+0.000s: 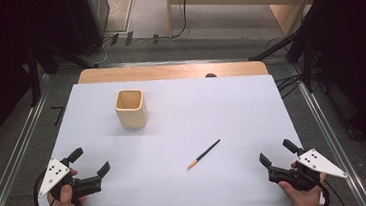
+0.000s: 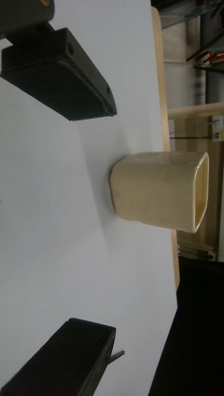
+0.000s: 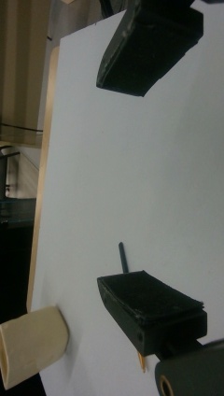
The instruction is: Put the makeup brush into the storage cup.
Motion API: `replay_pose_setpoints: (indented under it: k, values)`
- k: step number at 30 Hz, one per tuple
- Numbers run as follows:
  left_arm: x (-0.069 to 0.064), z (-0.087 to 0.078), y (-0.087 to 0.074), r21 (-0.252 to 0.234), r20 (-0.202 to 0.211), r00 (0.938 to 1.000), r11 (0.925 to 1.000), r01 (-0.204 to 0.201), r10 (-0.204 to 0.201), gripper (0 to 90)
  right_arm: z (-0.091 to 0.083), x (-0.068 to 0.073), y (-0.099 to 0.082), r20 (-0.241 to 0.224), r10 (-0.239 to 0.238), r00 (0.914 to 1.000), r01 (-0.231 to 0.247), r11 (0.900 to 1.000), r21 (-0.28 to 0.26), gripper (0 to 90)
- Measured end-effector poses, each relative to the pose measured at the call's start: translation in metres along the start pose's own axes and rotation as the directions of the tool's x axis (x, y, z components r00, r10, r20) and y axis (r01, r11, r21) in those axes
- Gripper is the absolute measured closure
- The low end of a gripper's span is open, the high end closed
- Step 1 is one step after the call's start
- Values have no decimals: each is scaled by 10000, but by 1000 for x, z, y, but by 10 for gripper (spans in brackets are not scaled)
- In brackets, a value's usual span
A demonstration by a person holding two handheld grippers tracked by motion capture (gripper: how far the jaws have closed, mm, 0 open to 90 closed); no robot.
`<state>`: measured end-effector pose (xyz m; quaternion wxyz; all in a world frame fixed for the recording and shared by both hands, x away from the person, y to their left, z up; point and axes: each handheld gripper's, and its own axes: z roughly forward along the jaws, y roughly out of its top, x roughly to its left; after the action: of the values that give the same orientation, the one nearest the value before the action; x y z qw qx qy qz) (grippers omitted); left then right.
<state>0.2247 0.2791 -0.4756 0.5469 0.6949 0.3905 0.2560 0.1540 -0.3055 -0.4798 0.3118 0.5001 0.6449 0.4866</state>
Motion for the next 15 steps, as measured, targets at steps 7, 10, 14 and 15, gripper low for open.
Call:
replay_pose_setpoints:
  k: [7, 10, 14, 15]
  values:
    - [-2, 1, 4, -44, -53, 9996, 9996, 268, -269, 0, 8, 4, 12, -124, 78, 9999, -77, 9999, 115, 114]
    - [-6, 2, 7, -70, -63, 9999, 9999, 153, -153, 0, 14, 5, 20, -153, -47, 9999, 49, 9999, 135, 129]
    - [-11, 6, 9, -33, 3, 9999, 9999, 125, -125, 0, 25, 7, 29, -379, -177, 9991, 190, 9993, 331, 132]
    - [-12, 7, 9, -3, 12, 9999, 9999, 105, -105, 0, 28, 7, 31, -429, -209, 9989, 226, 9989, 405, 133]
